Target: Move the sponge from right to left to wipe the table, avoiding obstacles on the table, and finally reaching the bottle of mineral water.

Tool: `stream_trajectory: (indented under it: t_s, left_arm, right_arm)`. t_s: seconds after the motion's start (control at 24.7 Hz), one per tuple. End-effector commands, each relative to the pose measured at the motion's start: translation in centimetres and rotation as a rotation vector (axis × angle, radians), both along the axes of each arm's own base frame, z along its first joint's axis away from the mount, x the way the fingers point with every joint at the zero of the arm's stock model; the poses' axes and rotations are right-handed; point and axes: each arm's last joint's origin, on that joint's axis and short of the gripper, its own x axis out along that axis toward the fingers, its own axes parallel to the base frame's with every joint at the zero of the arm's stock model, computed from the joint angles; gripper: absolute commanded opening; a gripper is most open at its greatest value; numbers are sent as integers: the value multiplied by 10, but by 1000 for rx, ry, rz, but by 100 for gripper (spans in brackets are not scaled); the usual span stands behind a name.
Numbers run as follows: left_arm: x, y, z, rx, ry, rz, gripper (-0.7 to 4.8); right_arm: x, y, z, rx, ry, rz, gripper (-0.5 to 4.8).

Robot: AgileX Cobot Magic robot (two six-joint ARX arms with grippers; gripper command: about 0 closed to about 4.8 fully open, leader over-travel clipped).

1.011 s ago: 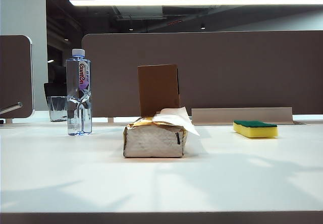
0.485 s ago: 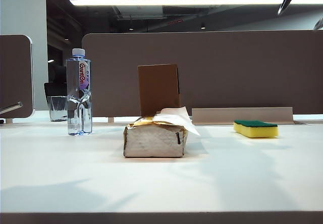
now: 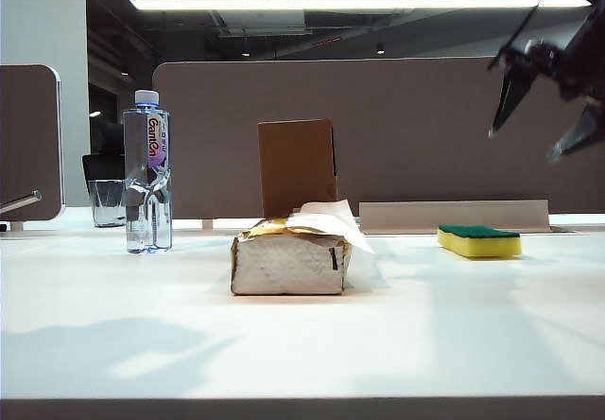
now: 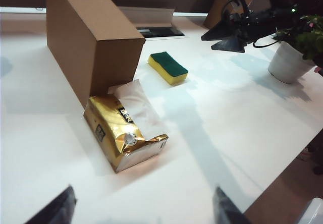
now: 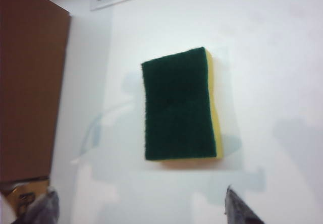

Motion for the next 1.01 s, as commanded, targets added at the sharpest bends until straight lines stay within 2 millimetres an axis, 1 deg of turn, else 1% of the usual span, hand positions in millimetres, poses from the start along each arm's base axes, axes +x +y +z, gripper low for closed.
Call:
stream_trajectory:
  t_s: [0.04, 0.16, 0.32, 0.4, 0.57, 0.61, 0.73, 0.81, 1.01]
  left_arm:
    - [4, 0, 1, 7, -6, -4, 351]
    - [7, 0, 0, 14, -2, -7, 351]
    - [9, 0, -1, 25, -1, -7, 351]
    - [10, 1, -1, 33, -1, 13, 351]
    - [10, 1, -1, 33, 0, 14, 351]
    - [10, 1, -1, 33, 1, 14, 351]
    - [11, 1, -2, 33, 5, 14, 351]
    - [11, 1, -2, 33, 6, 14, 351]
    - [11, 1, -2, 33, 6, 13, 351]
  right_arm:
    - [17, 0, -7, 3, -1, 10, 423]
    - [30, -1, -19, 5, 15, 12, 423]
    - [42, 0, -31, 7, 19, 16, 423]
    - [50, 2, -44, 16, 29, 28, 423]
    - [57, 6, -56, 20, 46, 39, 423]
    - [60, 10, -60, 19, 46, 47, 422]
    - [68, 12, -69, 9, 17, 44, 415]
    - [71, 12, -75, -4, 22, 32, 408]
    - [75, 12, -86, -12, 35, 25, 408]
